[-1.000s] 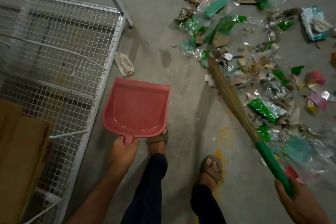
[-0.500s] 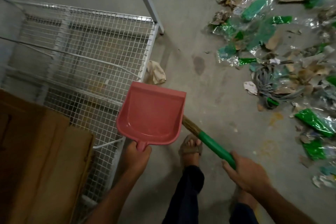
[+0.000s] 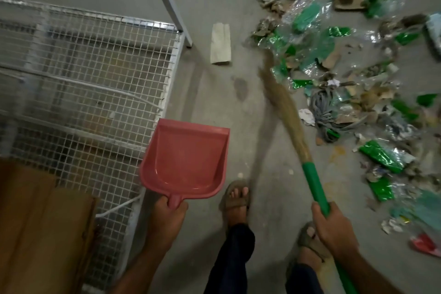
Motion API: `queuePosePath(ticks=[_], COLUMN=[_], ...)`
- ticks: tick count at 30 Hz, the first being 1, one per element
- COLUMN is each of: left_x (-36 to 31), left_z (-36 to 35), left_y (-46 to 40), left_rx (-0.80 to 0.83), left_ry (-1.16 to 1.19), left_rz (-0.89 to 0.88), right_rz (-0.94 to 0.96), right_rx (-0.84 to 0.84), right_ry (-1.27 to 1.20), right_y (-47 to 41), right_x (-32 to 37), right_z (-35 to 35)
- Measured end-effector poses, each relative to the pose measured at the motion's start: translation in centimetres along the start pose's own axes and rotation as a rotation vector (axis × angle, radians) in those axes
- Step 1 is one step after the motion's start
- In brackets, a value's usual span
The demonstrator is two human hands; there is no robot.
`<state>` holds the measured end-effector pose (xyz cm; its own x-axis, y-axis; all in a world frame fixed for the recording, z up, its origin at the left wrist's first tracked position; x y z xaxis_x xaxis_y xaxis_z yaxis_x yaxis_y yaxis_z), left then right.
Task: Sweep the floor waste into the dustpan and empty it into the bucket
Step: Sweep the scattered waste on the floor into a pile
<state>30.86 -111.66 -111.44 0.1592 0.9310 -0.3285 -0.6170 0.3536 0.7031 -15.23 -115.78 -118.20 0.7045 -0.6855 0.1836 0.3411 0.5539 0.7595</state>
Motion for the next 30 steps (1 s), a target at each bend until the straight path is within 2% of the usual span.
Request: queuePosePath(ticks=[6, 9, 12, 16, 20, 23, 26, 30], left_x=[-4.6, -6.9, -8.1, -9.5, -11.9, -14.0, -15.8, -17.4], left_z=[-2.2, -2.4, -2.5, -3.1, -4.1, -4.8, -5.5, -6.1], left_y=[0.1, 0.3, -0.2, -0.2, -0.2, -0.2, -0.1, -0.4], left_rx=[0.034, 0.02, 0.001, 0.022, 0.041, 0.045, 0.078, 0.15], left_ry=[-0.024, -0.026, 0.0, 0.012, -0.053, -0.075, -0.044, 0.017], left_rz=[-0.072, -0.114, -0.12, -0.135, -0.173, -0.186, -0.177, -0.173], right_rz=[-0.029, 0.035, 0.157, 0.349, 0.332, 0.255, 0.202, 0.203], right_rx=[-0.133, -0.088, 0.028, 0.089, 0.087, 0.046, -0.032, -0.114], right_ry=[-0.062, 0.012, 0.103, 0.368, 0.444, 0.412, 0.363, 0.254], right_y=[3.4, 3.8, 3.1, -0.2, -5.0, -7.0, -6.5, -2.2], right_x=[-6.2, -6.4, -3.6, 4.8, 10.7, 9.3, 4.8, -1.1], right_z=[6.5, 6.3, 3.7, 0.3, 1.1, 4.8, 9.6, 15.3])
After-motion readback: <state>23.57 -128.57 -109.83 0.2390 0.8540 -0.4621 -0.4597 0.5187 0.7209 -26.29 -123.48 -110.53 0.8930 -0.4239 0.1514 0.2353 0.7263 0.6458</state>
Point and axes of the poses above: each hand's wrist, its own y-axis away from the middle knuckle, its own z-axis out of the back of the hand, x = y × z, the point moved 10 cm from there along -y, towards the middle knuckle, and after that the axes turned 2 degrees about z, right-handed, at the moved point
